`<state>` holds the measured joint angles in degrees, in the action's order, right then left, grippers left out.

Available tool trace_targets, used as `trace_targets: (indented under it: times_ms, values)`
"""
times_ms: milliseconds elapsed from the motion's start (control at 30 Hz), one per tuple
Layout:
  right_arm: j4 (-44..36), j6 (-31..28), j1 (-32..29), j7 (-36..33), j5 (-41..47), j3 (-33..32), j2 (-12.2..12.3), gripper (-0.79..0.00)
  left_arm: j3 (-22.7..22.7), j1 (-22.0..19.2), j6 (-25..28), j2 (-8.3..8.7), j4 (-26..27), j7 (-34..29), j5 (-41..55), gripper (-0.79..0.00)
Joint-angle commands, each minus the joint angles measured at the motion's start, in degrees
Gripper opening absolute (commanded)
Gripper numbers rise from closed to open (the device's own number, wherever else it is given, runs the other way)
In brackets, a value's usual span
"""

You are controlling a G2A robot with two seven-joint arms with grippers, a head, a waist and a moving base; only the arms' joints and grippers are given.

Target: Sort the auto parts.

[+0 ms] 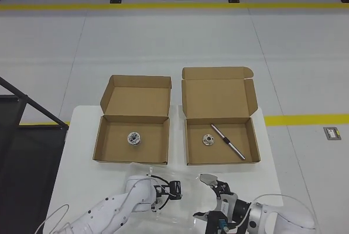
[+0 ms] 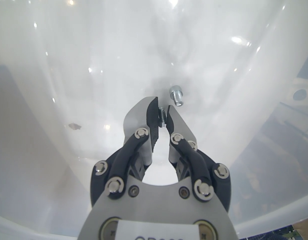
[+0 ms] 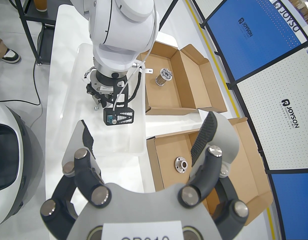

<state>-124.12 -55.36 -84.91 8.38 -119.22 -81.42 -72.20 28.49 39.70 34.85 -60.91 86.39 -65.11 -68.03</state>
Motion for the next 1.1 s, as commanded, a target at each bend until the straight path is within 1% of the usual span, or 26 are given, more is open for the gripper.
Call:
trace_targets:
  times_ms: [0, 100, 167, 233, 267, 300, 400, 433, 467, 500, 533, 800, 833, 867, 900, 967, 1000, 1033, 1067]
  values:
    - [0.0, 0.0, 0.0, 0.0, 0.0, 0.0, 0.0, 0.000, 1.2, 0.4, -0.2, 0.44, 1.6, -0.5, -0.2, -0.785]
    - [0.0, 0.0, 0.0, 0.0, 0.0, 0.0, 0.0, 0.000, 4.6, 2.2, -0.2, 1.95, 6.4, -1.3, 0.2, -0.785]
    - [0.0, 0.0, 0.0, 0.0, 0.0, 0.0, 0.0, 0.000, 8.7, 4.5, -0.4, 3.63, 12.2, -1.5, 0.7, -0.785]
    - [0.0, 0.0, 0.0, 0.0, 0.0, 0.0, 0.0, 0.000, 14.2, 8.2, -1.0, 5.80, 19.4, -2.3, 0.3, -0.785]
    - [0.0, 0.0, 0.0, 0.0, 0.0, 0.0, 0.0, 0.000, 17.6, 10.6, -1.7, 6.94, 23.0, -2.6, -0.1, -0.785]
    - [0.0, 0.0, 0.0, 0.0, 0.0, 0.0, 0.0, 0.000, 21.3, 13.4, -2.1, 8.03, 26.7, -1.3, 0.6, -0.785]
    - [0.0, 0.0, 0.0, 0.0, 0.0, 0.0, 0.0, 0.000, 34.9, 22.6, -2.1, 11.10, 34.5, 3.3, 1.6, -0.785]
    - [0.0, 0.0, 0.0, 0.0, 0.0, 0.0, 0.0, 0.000, 39.6, 26.0, -1.8, 11.88, 36.2, 6.3, 2.6, -0.785]
    - [0.0, 0.0, 0.0, 0.0, 0.0, 0.0, 0.0, 0.000, 43.0, 28.1, -2.1, 12.32, 36.7, 8.5, 3.2, -0.785]
    - [0.0, 0.0, 0.0, 0.0, 0.0, 0.0, 0.0, 0.000, 49.9, 32.6, -3.7, 12.98, 37.2, 13.4, 3.6, -0.785]
    - [0.0, 0.0, 0.0, 0.0, 0.0, 0.0, 0.0, 0.000, 51.2, 33.8, -3.3, 13.13, 37.4, 14.5, 3.5, -0.785]
    - [0.0, 0.0, 0.0, 0.0, 0.0, 0.0, 0.0, 0.000, 51.2, 33.8, -3.3, 13.13, 37.4, 14.5, 3.5, -0.785]
    - [0.0, 0.0, 0.0, 0.0, 0.0, 0.0, 0.0, 0.000, 51.0, 34.0, -3.2, 13.09, 37.2, 15.3, 3.9, -0.785]
    - [0.0, 0.0, 0.0, 0.0, 0.0, 0.0, 0.0, 0.000, 50.8, 33.9, -2.8, 13.03, 35.8, 16.5, 4.8, -0.785]
    - [0.0, 0.0, 0.0, 0.0, 0.0, 0.0, 0.0, 0.000, 50.8, 33.3, -3.7, 12.84, 33.8, 18.4, 7.3, -0.785]
    - [0.0, 0.0, 0.0, 0.0, 0.0, 0.0, 0.0, 0.000, 51.2, 31.2, -2.4, 12.61, 28.6, 22.0, 13.7, -0.785]
    - [0.0, 0.0, 0.0, 0.0, 0.0, 0.0, 0.0, 0.000, 51.4, 30.2, -1.3, 12.45, 25.9, 24.2, 18.3, -0.785]
    - [0.0, 0.0, 0.0, 0.0, 0.0, 0.0, 0.0, 0.000, 51.5, 29.2, 1.8, 12.39, 23.1, 26.2, 22.9, -0.785]
    - [0.0, 0.0, 0.0, 0.0, 0.0, 0.0, 0.0, 0.000, 52.0, 28.1, 3.8, 12.41, 20.2, 27.3, 25.3, -0.785]
